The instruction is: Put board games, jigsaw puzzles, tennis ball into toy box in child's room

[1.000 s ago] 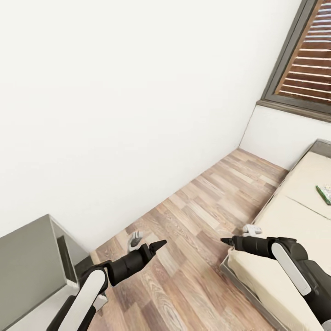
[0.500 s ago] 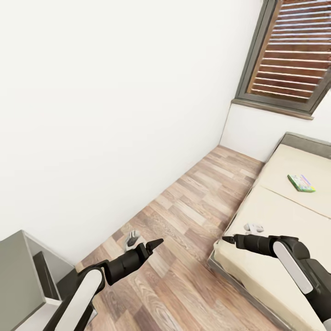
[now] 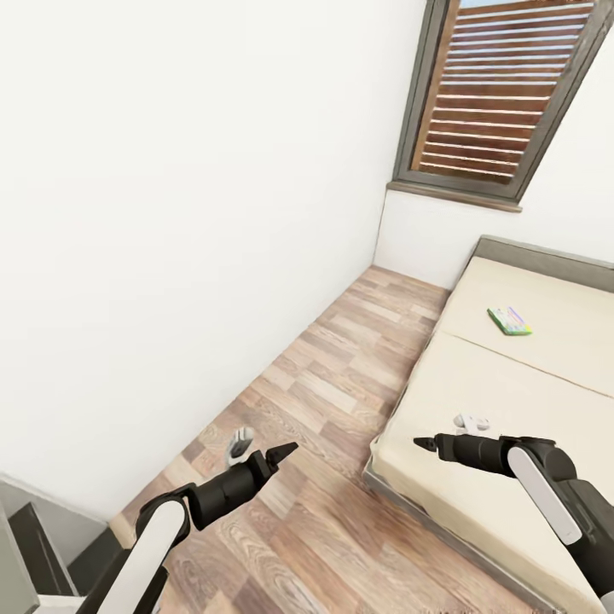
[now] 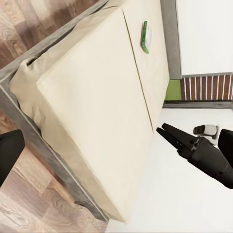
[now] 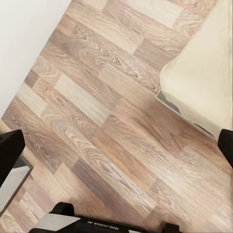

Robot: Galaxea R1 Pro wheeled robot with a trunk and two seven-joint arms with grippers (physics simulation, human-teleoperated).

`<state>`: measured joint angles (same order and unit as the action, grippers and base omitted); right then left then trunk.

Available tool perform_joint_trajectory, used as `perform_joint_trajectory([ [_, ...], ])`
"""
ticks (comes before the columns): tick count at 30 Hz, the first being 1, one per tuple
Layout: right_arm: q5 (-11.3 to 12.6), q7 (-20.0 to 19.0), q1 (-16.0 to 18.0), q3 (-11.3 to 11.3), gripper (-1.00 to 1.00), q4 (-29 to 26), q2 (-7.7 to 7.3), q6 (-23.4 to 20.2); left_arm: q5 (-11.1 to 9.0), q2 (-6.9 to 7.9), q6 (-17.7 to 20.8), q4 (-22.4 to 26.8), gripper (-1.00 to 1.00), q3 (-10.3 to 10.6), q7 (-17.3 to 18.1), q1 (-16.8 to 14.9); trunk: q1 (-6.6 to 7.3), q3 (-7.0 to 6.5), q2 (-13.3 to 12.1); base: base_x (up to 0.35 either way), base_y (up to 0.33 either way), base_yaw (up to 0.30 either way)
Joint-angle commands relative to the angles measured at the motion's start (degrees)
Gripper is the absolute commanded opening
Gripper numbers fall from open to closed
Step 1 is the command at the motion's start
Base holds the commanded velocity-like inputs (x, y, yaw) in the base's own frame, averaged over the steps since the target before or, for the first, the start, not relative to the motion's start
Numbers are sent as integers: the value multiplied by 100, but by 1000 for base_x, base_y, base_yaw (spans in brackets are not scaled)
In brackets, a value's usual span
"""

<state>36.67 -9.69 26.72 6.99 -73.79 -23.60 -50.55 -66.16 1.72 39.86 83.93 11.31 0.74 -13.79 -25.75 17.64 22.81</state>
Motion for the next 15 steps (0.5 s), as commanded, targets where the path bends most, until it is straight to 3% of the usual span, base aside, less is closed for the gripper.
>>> perform_joint_trajectory([
  [1, -45, -42, 6, 6, 100, -9, -3, -17, 1, 5, 13, 3, 100, -18, 7, -1, -3, 8, 11, 0, 0, -271],
  [15, -38, -40, 8, -117, 100, -53, -5, -20, 6, 11, 13, 1, 100, -91, 0, 6, -3, -59, 11, 0, 0, -246],
])
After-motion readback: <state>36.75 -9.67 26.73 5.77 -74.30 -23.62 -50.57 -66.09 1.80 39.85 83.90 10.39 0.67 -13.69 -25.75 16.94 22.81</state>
